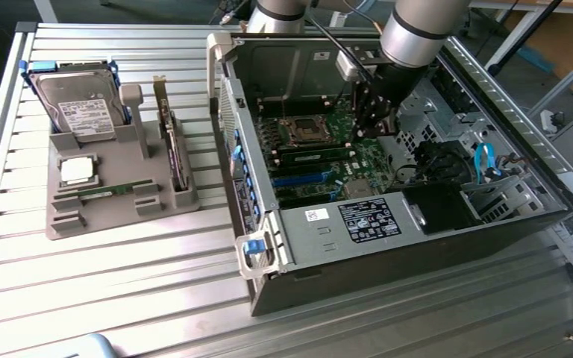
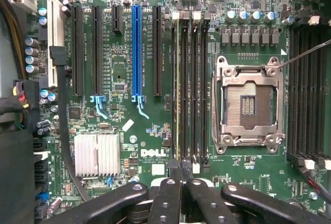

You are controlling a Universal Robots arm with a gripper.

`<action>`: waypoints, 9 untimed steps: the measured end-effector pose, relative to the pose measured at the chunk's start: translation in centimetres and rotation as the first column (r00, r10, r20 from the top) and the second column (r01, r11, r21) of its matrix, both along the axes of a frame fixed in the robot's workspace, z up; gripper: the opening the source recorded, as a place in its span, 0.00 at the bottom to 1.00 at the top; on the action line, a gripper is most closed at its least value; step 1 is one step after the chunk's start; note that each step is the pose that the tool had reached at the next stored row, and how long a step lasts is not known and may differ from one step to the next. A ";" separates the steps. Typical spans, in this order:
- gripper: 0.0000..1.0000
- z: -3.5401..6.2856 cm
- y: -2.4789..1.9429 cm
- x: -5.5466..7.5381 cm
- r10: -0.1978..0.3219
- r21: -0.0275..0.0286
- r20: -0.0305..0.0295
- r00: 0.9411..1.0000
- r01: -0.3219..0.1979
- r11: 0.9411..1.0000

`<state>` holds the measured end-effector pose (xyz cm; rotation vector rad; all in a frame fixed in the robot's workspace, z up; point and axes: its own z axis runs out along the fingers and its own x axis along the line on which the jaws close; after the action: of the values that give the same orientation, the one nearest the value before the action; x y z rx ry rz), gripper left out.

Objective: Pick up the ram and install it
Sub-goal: 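Press down the ram until it locks into place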

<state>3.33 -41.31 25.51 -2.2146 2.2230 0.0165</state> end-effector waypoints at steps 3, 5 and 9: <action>0.10 -0.32 0.00 0.0 0.000 0.000 0.000 1.000 0.000 1.000; 0.10 -0.51 0.00 0.0 0.000 0.000 0.000 1.000 0.000 1.000; 0.10 -0.84 0.00 0.0 0.000 0.000 0.000 1.000 0.000 1.000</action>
<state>3.33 -41.31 24.67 -2.2145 2.2230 0.0165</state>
